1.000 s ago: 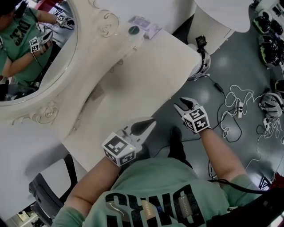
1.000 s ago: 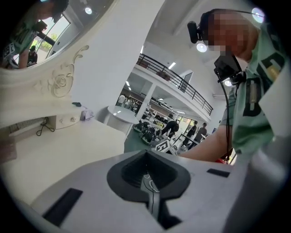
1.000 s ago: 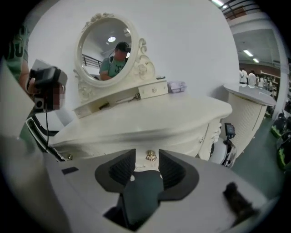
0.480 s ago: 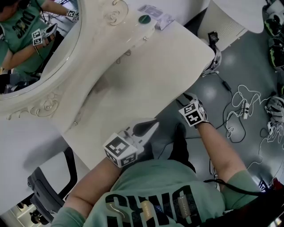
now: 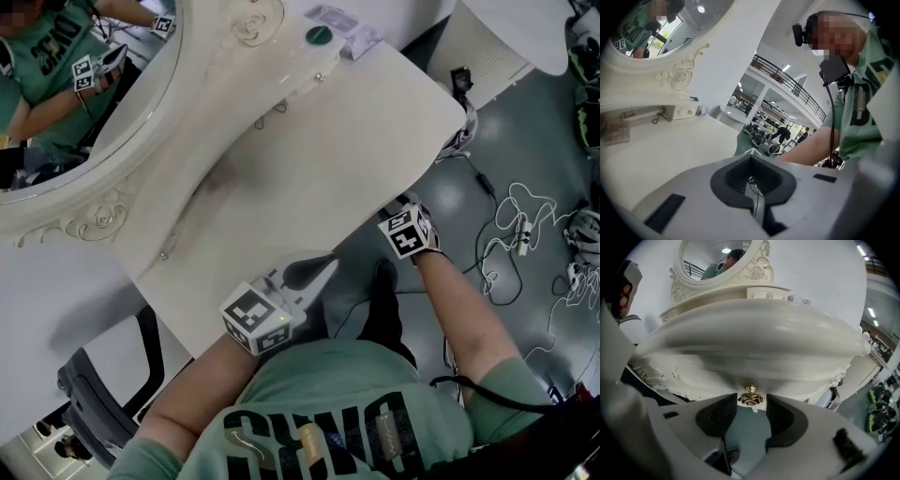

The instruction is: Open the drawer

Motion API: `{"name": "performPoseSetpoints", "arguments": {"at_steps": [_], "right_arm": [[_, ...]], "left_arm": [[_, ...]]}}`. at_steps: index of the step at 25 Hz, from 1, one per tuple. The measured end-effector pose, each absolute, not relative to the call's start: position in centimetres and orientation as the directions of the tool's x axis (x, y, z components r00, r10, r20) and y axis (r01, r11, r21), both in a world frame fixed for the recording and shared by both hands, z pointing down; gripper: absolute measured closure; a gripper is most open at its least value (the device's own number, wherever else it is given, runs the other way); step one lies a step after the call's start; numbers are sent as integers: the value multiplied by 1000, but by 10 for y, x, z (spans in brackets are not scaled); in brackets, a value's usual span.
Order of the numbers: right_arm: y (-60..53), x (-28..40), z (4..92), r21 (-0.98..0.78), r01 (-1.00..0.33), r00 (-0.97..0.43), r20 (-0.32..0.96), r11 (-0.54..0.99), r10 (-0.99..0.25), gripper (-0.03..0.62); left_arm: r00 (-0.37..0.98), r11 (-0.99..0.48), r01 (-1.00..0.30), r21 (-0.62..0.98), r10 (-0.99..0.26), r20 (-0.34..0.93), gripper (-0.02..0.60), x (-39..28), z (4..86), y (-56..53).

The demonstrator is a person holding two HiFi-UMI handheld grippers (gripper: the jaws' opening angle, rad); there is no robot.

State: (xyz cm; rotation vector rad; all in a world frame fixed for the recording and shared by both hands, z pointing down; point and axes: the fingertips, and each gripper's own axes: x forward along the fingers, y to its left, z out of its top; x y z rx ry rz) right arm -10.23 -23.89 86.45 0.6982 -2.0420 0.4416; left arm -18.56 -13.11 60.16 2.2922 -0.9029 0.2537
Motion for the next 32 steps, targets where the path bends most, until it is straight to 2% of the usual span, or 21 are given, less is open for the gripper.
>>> {"name": "performPoseSetpoints", "arguments": {"at_steps": [2,4,6,19,32], "right_arm": [[-238,-102,867,-22,-620,-411,861,784,-301,402],[-237,-102,869,4,-610,-389,870,793,-303,448],[-238,-101,870,19,-603,-378,874,798,-306,454],[-235,-99,869,37,-598,-364,877,801,-312,458],[-212,-69,870,26,-610,-352,886,792,-301,459]], "left_arm": [[741,-546,-669,504,-543,396,572,-187,602,-129],[739,-543,-671,505,-545,396,572,-188,601,-128],[737,-541,-673,504,-550,393,572,-189,601,-128],[733,-534,-676,508,-562,384,572,-191,599,-121],[743,-545,-664,513,-564,362,572,-181,593,-129]]}}
